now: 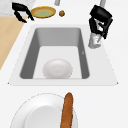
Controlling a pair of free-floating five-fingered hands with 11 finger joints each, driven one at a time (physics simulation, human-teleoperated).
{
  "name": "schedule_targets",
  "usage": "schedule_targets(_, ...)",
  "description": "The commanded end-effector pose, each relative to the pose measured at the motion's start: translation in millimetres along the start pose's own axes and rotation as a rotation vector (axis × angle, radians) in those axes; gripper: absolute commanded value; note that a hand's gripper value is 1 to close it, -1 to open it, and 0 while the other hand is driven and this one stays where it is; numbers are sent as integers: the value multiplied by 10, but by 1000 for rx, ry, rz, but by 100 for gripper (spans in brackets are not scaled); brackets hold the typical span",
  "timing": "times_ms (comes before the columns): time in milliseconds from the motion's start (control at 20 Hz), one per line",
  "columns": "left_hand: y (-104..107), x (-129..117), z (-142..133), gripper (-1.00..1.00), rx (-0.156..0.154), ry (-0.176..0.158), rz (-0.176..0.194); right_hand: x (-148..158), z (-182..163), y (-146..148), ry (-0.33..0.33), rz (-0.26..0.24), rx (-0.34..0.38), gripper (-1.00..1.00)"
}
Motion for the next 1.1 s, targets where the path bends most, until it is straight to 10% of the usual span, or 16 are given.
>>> schedule_targets(0, 0, 0, 0, 0, 0, 0, 0, 126, 24, -122, -45, -80, 5, 100)
schedule_targets(1050, 0, 0, 0, 0, 0, 0, 0, 347, -82, -256, 70, -60, 95, 100)
